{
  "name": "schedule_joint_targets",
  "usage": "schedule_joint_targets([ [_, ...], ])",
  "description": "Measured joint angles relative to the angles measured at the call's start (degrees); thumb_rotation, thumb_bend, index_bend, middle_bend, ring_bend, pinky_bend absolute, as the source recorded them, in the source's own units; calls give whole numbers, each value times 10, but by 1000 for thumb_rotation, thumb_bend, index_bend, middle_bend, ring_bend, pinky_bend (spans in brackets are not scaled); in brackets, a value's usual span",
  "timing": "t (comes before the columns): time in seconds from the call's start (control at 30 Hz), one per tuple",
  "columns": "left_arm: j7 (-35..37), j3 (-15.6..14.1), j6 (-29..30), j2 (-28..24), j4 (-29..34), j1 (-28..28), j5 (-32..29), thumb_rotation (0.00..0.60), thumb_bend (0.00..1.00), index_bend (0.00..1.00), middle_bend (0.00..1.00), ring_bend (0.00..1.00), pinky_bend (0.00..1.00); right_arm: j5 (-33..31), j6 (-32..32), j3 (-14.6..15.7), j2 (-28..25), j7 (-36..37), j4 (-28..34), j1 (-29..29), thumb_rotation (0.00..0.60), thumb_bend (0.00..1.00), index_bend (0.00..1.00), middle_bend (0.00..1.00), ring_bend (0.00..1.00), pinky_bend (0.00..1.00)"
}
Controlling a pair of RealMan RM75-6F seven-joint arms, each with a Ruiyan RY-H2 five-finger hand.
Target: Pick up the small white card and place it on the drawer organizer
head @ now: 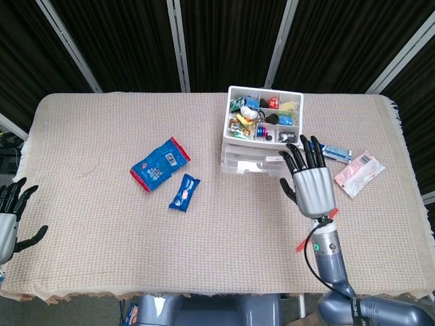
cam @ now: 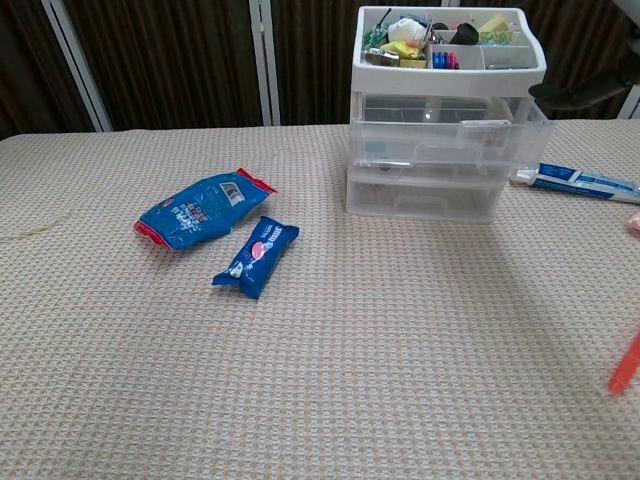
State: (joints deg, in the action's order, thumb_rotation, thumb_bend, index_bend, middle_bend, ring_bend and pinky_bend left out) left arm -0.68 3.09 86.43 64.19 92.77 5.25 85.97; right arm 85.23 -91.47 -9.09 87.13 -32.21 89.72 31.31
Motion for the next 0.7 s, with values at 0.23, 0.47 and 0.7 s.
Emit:
schedule_joint_targets([
  [0.23, 2, 1, 2, 1, 0, 0, 2, 600, 288, 126, 0, 0, 0, 91, -11, 99, -2, -23, -99, -45, 600, 168, 50, 0, 0, 0],
  [0.47, 5, 1, 4, 2, -1, 0, 3, 600, 286, 125, 0, 0, 0, 112, 12, 118, 25, -97, -143, -55, 600, 168, 17, 0, 0, 0],
  [0.7, 11, 1, 4, 1, -3, 0, 4, 600, 286, 125, 0, 0, 0, 115, 45, 106, 70, -149, -175, -52, 600, 168, 12, 0, 0, 0],
])
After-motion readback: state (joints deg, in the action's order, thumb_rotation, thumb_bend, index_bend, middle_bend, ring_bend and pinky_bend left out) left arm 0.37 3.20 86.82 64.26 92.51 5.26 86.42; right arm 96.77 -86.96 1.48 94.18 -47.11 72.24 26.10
